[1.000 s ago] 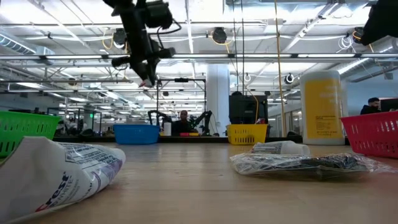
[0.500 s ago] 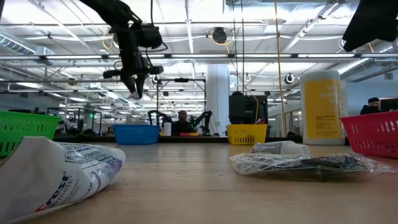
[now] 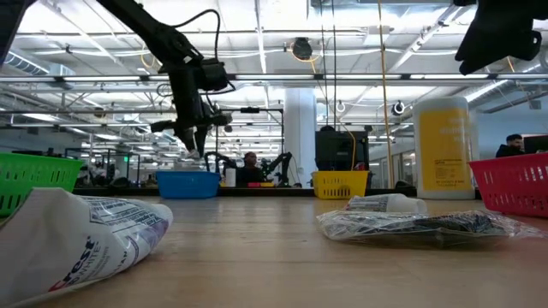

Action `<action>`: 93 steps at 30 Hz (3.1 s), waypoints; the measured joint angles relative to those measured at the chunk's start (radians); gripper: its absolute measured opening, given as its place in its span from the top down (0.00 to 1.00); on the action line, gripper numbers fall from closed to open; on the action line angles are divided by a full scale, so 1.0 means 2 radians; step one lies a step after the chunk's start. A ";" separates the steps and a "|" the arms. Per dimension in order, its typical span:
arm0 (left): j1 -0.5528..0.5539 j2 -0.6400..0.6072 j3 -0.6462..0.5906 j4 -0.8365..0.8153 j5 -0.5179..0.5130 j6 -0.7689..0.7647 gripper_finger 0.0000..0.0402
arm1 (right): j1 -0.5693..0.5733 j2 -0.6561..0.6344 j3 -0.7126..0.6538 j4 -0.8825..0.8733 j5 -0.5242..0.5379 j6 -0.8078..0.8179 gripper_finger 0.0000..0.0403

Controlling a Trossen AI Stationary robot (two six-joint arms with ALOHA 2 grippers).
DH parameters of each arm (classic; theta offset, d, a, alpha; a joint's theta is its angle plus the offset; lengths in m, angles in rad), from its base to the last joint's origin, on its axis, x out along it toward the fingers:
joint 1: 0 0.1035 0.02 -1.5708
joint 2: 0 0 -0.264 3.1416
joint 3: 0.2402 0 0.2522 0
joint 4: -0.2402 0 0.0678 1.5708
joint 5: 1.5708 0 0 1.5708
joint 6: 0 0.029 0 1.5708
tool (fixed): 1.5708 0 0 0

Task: Pick & Place Travel size toiletries
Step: Put the toothpaste into the blue basket, then put the hairbrush into the red basket

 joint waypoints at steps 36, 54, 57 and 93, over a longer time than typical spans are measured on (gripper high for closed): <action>-0.009 -0.029 0.010 -0.012 0.051 0.114 0.47 | -0.003 0.046 0.000 0.241 0.009 -0.177 0.68; -0.200 -0.163 0.010 -0.078 0.050 0.056 0.47 | -0.002 0.093 0.000 0.340 -0.096 -0.256 0.68; -0.251 -0.163 0.010 -0.079 0.039 0.010 0.47 | -0.002 0.093 0.000 0.330 -0.121 -0.303 0.68; -0.631 -0.095 -0.004 -0.054 -0.075 -0.366 0.47 | -0.002 0.277 0.000 0.396 -0.229 -0.629 0.67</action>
